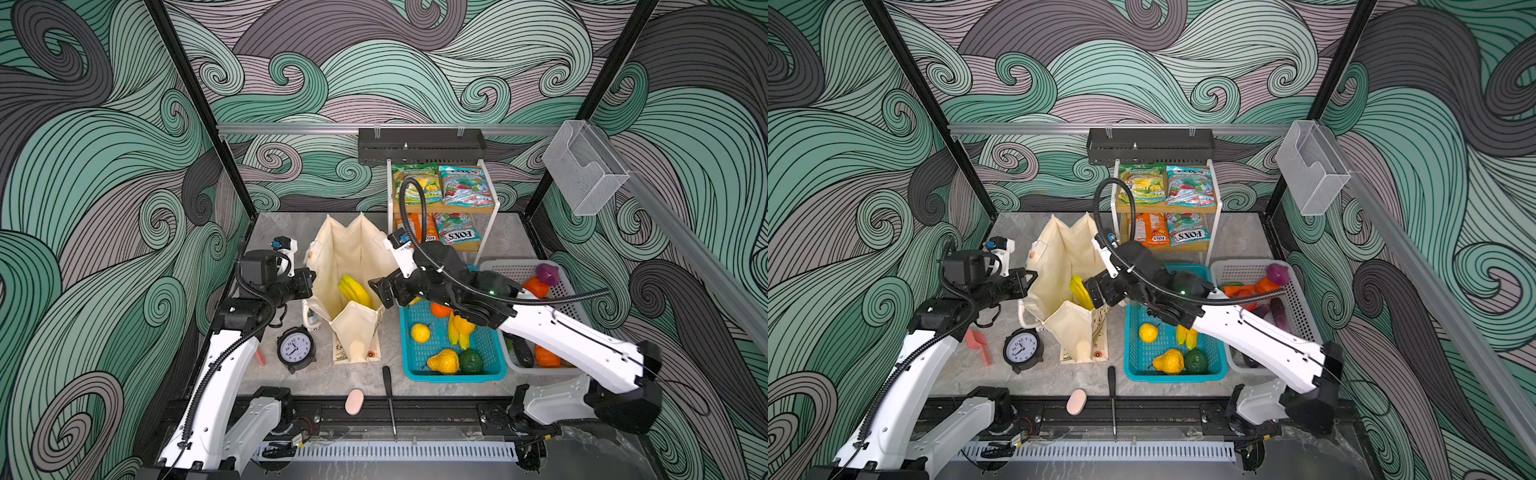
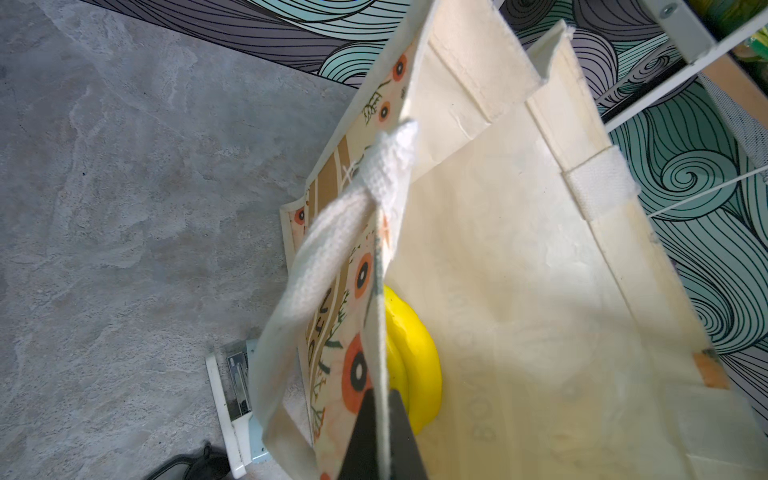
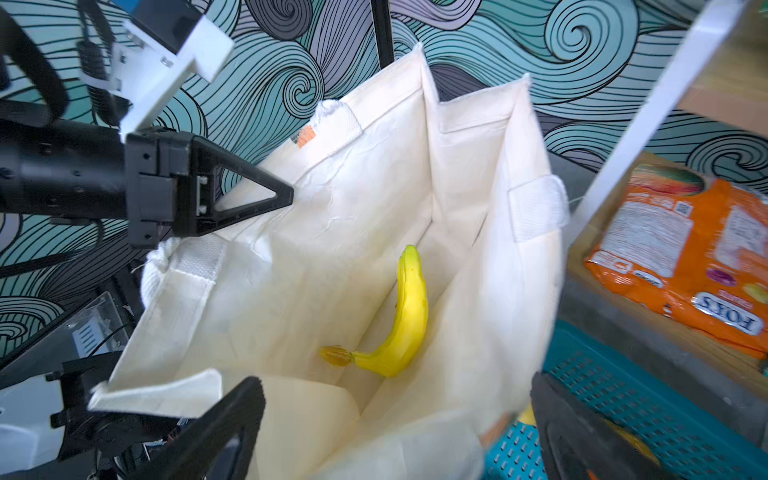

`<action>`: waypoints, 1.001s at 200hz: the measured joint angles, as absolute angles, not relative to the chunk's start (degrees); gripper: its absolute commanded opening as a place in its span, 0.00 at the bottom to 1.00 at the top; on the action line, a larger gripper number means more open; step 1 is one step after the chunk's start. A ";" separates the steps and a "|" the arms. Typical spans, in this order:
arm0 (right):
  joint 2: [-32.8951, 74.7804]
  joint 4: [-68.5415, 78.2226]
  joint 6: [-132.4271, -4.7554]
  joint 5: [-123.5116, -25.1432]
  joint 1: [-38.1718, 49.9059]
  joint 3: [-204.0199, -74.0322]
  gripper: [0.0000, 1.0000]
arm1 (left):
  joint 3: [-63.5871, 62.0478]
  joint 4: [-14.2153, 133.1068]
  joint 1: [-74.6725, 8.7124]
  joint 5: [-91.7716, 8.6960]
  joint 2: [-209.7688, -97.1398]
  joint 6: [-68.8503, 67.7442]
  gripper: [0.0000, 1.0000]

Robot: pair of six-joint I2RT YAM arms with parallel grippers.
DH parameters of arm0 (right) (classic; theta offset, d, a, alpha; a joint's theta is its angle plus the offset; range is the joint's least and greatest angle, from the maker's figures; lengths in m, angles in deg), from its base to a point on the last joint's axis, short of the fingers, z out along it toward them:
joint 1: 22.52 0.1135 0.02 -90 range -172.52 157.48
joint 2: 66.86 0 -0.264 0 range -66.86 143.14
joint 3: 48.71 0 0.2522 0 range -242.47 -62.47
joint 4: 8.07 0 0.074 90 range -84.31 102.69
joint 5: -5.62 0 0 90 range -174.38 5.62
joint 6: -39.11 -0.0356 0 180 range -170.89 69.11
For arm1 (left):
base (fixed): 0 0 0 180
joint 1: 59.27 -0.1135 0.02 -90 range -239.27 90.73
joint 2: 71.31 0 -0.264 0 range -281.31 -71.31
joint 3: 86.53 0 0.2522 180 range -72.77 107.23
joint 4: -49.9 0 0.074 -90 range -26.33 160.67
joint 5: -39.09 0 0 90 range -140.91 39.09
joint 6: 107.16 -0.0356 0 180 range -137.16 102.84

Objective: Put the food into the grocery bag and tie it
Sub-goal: 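Withdraw the right gripper from the bag back over the teal basket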

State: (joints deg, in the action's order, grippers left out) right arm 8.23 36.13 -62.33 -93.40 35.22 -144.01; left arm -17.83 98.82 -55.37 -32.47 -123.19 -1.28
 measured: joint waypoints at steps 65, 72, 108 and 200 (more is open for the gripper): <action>-8.95 36.89 -63.86 -91.89 25.43 -126.98 1.00 | -17.83 98.84 -55.37 -32.69 -123.19 -1.32 0.00; -10.81 37.00 -64.48 -92.02 24.88 -124.45 1.00 | -17.83 98.84 -55.37 -32.71 -123.19 -1.32 0.00; -18.08 37.81 -67.45 -95.30 23.48 -115.62 0.99 | -17.83 98.84 -55.37 -32.73 -123.19 -1.32 0.00; -21.14 40.76 -73.66 -100.35 21.82 -103.40 0.99 | -17.94 98.84 -55.37 -32.45 -122.51 -1.28 0.00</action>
State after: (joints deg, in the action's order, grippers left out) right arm -21.14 40.76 -73.66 -100.35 21.82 -103.40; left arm -17.94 98.84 -55.37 -32.45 -122.51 -1.28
